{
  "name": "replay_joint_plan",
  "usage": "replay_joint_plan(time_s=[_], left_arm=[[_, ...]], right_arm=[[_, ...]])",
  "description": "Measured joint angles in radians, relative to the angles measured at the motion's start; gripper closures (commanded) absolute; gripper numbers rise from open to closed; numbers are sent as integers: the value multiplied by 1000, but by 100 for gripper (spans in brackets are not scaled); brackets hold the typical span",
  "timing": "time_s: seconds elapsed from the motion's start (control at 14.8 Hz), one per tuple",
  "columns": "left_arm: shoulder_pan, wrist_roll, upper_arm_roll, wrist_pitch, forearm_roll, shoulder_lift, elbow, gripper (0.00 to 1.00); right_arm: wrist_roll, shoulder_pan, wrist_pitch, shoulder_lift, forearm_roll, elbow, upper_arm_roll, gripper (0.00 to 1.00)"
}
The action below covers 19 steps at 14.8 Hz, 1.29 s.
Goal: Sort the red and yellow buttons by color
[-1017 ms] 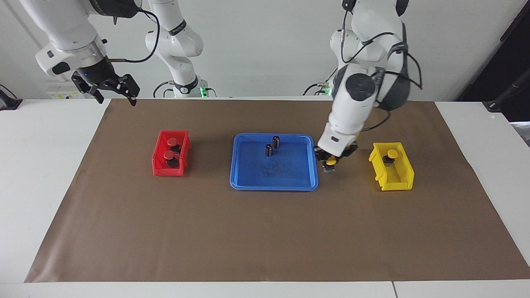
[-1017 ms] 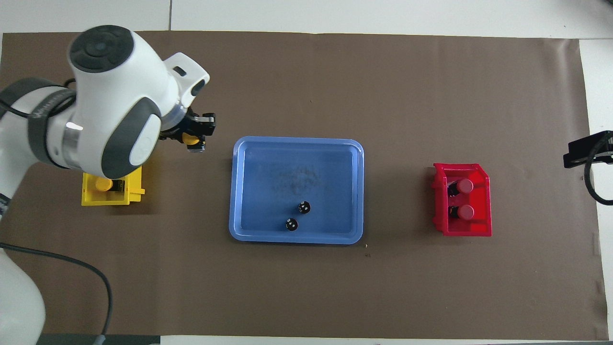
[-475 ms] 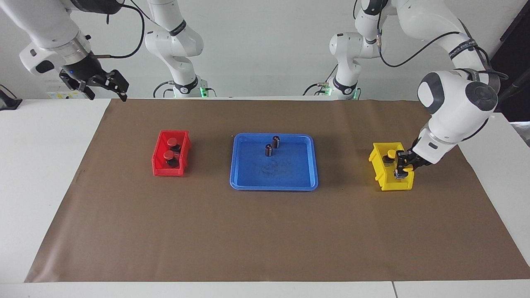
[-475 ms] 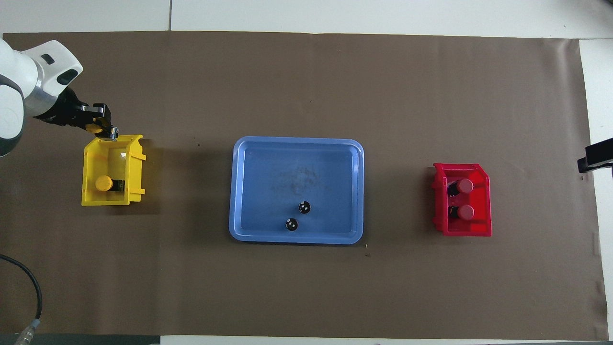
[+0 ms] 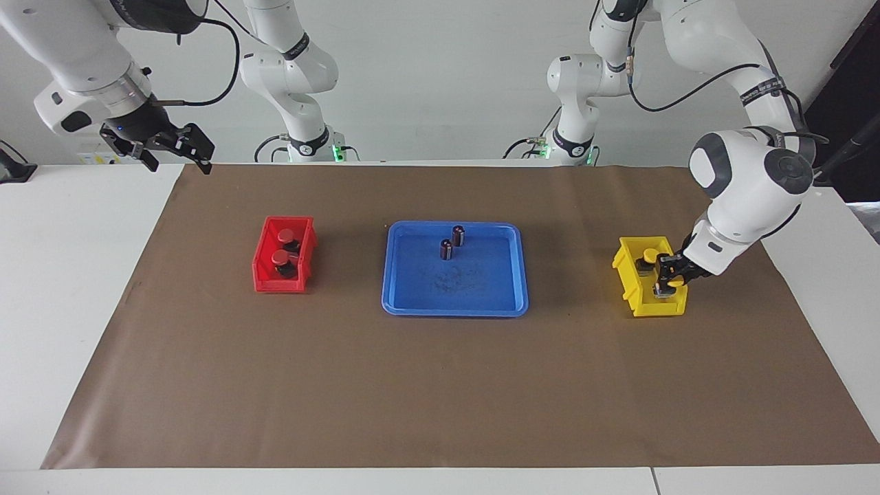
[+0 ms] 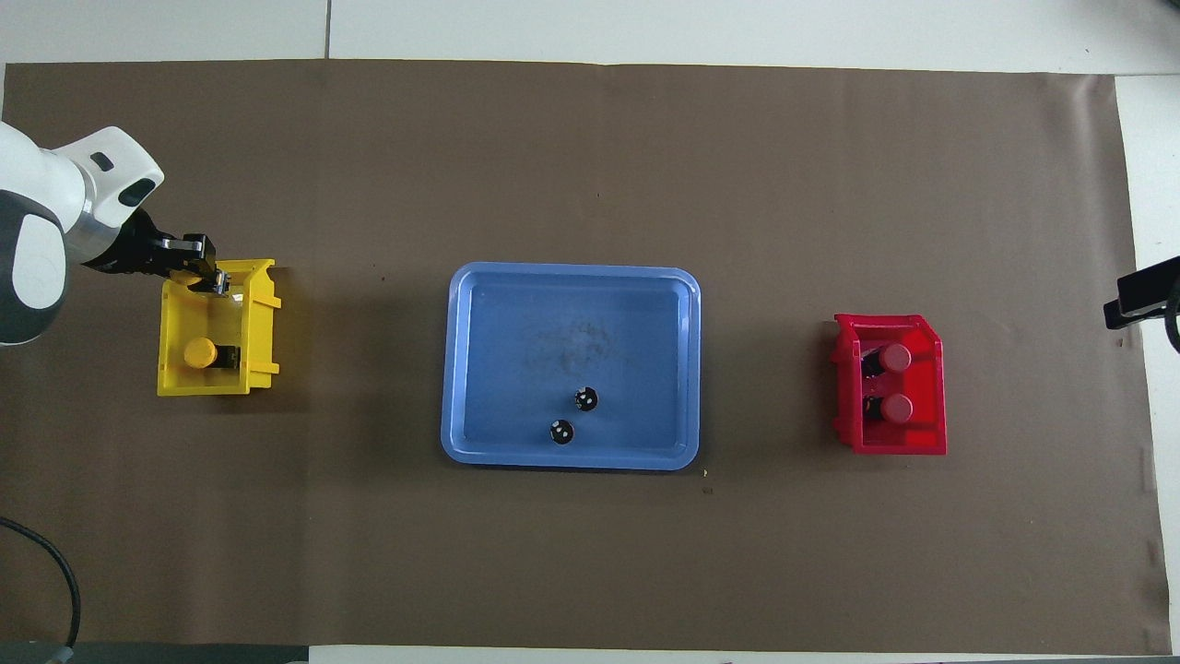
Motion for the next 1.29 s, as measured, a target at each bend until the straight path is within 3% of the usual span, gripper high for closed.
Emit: replay_joint_plan(time_s=[0.34, 0.75, 1.02, 1.29], left_arm=[[0, 0, -1, 85, 0, -35, -88, 99], [0, 0, -1, 195, 0, -35, -163, 96], [9, 0, -1, 213, 0, -34, -178, 63], [10, 0, -1, 215, 0, -33, -179, 50]], right_arm=[[0, 7, 73, -1, 0, -14, 0, 0], [0, 9, 80, -9, -2, -34, -1, 0], [0, 8, 80, -25, -2, -62, -8, 0], [0, 20, 80, -29, -2, -67, -8, 0]])
